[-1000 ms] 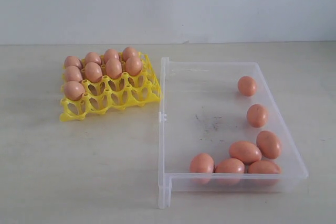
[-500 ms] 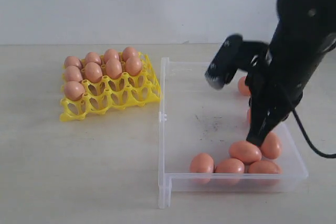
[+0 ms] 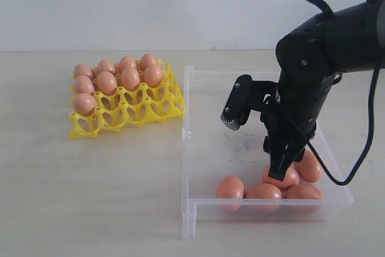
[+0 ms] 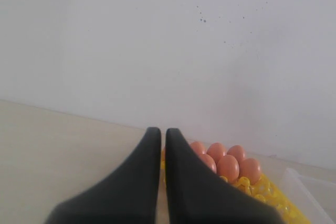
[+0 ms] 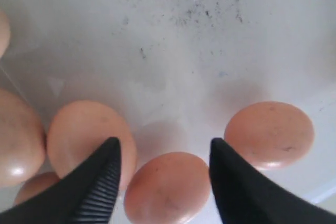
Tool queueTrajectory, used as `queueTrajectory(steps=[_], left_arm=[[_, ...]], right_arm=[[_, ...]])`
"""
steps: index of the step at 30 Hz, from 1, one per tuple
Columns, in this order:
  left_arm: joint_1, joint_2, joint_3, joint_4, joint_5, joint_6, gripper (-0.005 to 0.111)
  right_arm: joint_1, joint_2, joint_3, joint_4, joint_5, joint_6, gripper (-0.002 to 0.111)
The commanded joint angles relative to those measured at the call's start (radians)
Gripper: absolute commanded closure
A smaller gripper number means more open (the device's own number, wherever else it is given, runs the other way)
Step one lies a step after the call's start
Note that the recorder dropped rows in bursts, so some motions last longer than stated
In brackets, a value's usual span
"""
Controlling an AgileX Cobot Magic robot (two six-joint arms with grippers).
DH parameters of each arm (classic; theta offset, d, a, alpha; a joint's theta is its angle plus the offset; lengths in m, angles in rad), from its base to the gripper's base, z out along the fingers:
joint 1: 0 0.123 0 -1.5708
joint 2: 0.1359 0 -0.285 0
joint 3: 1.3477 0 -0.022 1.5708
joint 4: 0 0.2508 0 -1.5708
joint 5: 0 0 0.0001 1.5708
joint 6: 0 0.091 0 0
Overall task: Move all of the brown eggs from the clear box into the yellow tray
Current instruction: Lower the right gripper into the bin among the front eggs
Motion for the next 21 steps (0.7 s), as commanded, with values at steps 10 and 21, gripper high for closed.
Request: queueTrajectory(steps=[10,21], left_arm=[[-0.004,-0.003,-0.003,-0.003,0.0,0.009,0.103],[-0.004,-0.003,-0.003,-0.003,0.0,0.009,0.103]], right_arm=[[-0.009,-0.006,0.0,0.009,0.056,-0.097,0.045],[0.006,-0.007,0.0,0.106,0.172,-0.177,0.045]])
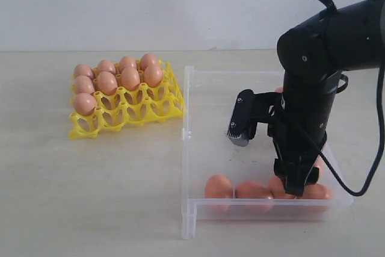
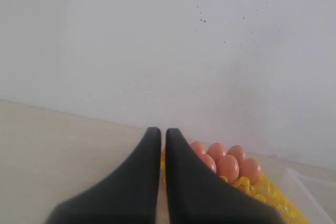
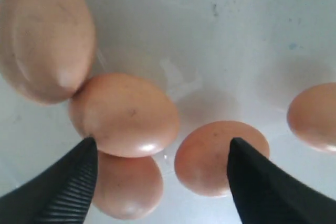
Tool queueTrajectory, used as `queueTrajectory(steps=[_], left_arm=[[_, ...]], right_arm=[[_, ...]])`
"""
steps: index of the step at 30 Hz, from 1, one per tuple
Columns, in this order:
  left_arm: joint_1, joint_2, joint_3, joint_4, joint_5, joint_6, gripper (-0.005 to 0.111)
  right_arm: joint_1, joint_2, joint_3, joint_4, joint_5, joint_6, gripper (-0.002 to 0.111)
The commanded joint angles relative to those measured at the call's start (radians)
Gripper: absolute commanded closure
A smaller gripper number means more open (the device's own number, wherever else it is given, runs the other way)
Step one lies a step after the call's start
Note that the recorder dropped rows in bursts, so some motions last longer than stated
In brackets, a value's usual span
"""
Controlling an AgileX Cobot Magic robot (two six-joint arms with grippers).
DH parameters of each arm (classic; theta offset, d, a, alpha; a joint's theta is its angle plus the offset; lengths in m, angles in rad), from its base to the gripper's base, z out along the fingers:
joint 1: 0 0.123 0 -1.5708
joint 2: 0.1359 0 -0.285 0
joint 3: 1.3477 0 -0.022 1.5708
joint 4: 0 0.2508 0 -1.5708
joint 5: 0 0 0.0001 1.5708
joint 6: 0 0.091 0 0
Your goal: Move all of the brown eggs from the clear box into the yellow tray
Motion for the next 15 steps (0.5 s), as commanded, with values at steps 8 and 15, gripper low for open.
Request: queueTrajectory(steps=[8,15], left_arm=[[-0.004,-0.003,-0.003,-0.003,0.0,0.009,0.103],[-0.004,-0.003,-0.003,-0.003,0.0,0.009,0.103]], right_arm=[[0.013,0.005,0.002,0.217,-0.059,-0.163,0.045],[0.013,0.005,0.002,0.162,-0.151,-0.005,0.045]])
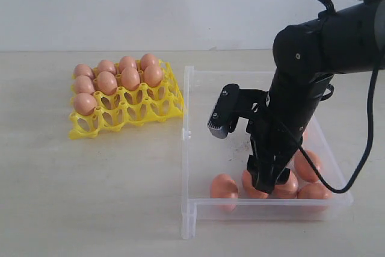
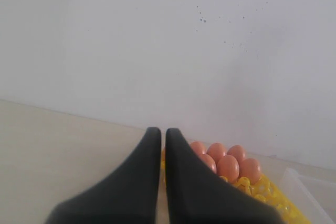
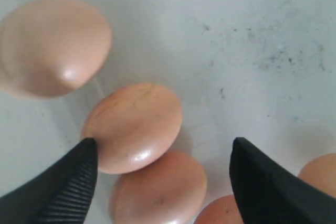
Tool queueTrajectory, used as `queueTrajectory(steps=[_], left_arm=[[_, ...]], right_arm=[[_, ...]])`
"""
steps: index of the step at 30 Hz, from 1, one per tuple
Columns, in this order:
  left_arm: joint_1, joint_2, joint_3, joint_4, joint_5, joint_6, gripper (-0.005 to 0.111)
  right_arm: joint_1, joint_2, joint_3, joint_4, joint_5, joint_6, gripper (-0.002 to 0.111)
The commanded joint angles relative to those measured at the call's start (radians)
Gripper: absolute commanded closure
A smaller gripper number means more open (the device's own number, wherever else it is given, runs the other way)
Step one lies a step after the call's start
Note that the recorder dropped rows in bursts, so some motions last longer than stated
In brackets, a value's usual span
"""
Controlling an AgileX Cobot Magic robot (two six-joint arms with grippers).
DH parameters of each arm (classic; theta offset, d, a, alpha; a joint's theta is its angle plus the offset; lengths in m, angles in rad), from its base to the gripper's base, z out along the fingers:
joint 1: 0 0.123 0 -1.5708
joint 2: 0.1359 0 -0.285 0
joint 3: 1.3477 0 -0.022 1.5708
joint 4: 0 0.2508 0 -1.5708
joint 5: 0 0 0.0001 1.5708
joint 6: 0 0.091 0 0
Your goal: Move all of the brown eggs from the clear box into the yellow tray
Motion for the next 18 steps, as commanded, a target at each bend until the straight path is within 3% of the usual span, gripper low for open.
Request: queueTrajectory(steps=[1,7,18], left_arm=[[-0.004,-0.003,-0.003,-0.003,0.0,0.009,0.103],[-0.004,-0.003,-0.003,-0.003,0.0,0.009,0.103],[-0.004,-0.003,-0.003,-0.003,0.0,0.009,0.103]], right_arm=[[-0.001,-0.002,0.002,-0.017,-0.012,0.041,0.045],[-0.001,-0.002,0.002,-0.078,-0.002,0.168,0.045],[-0.001,-0.002,0.002,-0.107,0.123,0.109,0.045]])
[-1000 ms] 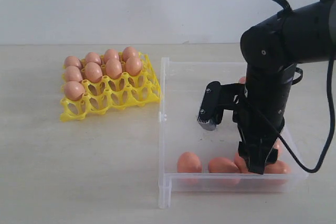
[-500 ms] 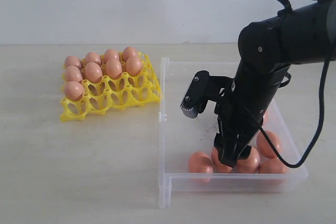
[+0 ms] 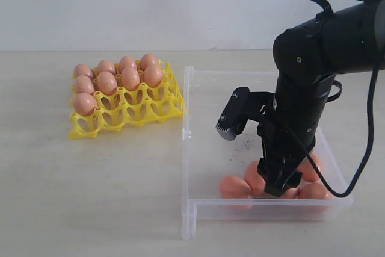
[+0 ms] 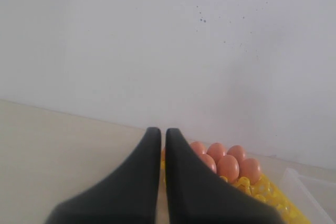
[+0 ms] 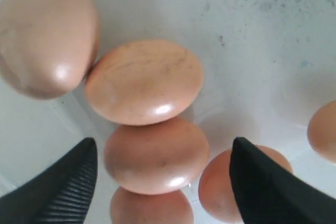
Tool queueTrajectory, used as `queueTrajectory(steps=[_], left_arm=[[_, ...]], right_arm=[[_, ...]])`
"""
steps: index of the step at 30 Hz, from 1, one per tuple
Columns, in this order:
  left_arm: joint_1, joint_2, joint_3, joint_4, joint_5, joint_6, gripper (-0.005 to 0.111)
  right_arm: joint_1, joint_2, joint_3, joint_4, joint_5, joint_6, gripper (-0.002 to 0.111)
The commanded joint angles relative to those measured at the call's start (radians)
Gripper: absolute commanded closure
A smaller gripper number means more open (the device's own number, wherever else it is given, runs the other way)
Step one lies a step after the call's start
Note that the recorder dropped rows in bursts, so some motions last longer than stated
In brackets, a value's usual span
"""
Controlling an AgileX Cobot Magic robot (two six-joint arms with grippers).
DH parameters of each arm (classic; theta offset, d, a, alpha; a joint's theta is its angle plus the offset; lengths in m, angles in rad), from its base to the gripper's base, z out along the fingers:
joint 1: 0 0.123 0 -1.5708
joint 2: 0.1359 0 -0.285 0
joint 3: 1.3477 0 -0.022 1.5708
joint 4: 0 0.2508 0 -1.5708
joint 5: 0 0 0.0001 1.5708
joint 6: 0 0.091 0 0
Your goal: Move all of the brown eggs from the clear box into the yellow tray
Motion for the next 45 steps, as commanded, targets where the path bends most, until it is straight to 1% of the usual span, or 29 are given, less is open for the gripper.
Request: queueTrajectory(steps=[1,12,19,22,26,28,34,40,45], left_arm=[[-0.004,-0.003,-0.003,-0.003,0.0,0.009,0.103],[-0.004,-0.003,-0.003,-0.003,0.0,0.009,0.103],[-0.004,-0.003,-0.003,-0.003,0.0,0.009,0.103],[-0.004,-0.003,-0.003,-0.003,0.0,0.009,0.103],[-0.004,-0.003,-0.003,-0.003,0.0,0.009,0.103],[-0.004,-0.003,-0.003,-0.003,0.0,0.009,0.103],[-0.004,-0.003,-0.003,-0.003,0.0,0.009,0.103],[-0.004,-0.003,-0.003,-0.003,0.0,0.009,0.103],[-0.004,-0.003,-0.003,-0.003,0.0,0.009,0.103]], right_arm=[[-0.001,-0.002,0.002,-0.014,0.035,-0.029,0.045],[-0.001,0.059,0.004,-0.013,0.04,0.258,0.045],[-0.001,0.075,0.004,-0.013,0.027,0.303,0.045],[-0.001,0.075,0.004,-0.011,-0.003,0.291,0.045],[-0.001,0.075,0.004,-0.011,-0.049,0.109,0.045],[-0.001,0.075,0.004,-0.011,-0.049,0.059,0.045],[-0.001,0.063,0.002,-0.018,-0.062,0.061,0.045],[-0.001,0.019,-0.002,-0.069,-0.08,0.005,0.045],[-0.001,-0.025,-0.017,-0.059,-0.174,0.075,0.045]])
